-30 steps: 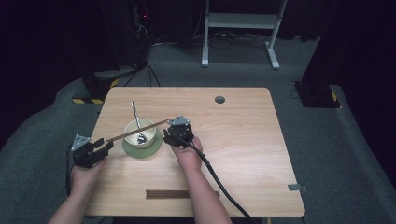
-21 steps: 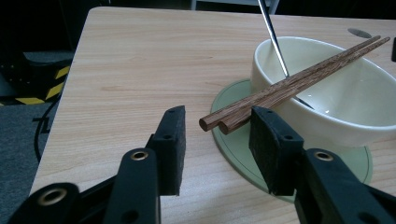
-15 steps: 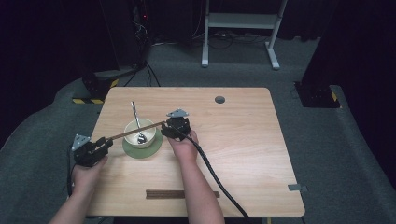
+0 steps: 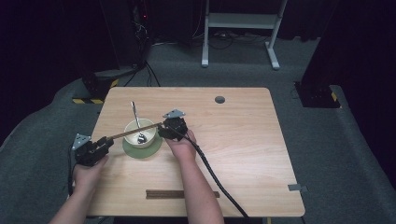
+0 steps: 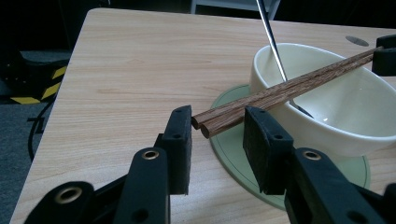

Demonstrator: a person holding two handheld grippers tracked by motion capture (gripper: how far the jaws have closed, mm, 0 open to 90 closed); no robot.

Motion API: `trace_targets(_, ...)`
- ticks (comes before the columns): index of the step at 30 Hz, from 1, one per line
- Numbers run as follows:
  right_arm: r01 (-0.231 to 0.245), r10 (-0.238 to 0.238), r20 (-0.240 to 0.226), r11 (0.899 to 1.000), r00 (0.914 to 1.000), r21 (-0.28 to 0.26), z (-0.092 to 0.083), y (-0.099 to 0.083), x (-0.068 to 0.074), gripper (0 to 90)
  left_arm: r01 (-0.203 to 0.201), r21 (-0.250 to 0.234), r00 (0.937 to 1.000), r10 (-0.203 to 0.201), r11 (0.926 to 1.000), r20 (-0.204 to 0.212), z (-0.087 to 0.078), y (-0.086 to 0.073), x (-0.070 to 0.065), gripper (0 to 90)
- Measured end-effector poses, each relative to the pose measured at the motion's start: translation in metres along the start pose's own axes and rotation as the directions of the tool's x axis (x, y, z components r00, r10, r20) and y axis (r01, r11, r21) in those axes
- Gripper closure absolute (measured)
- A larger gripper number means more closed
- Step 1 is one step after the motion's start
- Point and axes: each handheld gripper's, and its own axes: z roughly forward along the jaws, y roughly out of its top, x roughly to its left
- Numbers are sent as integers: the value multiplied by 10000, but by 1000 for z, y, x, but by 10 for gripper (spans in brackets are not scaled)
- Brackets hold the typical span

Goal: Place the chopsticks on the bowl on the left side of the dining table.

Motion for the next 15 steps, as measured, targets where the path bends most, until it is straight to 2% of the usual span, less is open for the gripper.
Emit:
trace_targets(6, 51, -51, -15, 9999, 10000, 123, -2, -1, 1, 387, -7, 3, 10000, 7, 10000, 8, 0, 0, 0, 616)
trace_targets(9, 232, -233, 55, 9997, 9997, 119, -4, -3, 3, 385, 42, -11, 10000, -42, 10000, 57, 1, 0, 1, 619)
trace_targets(15, 217, -217, 72, 9997, 9997, 54, -11, -10, 3, 392, -62, -71, 9998, 63, 10000, 195, 1, 0, -1, 616)
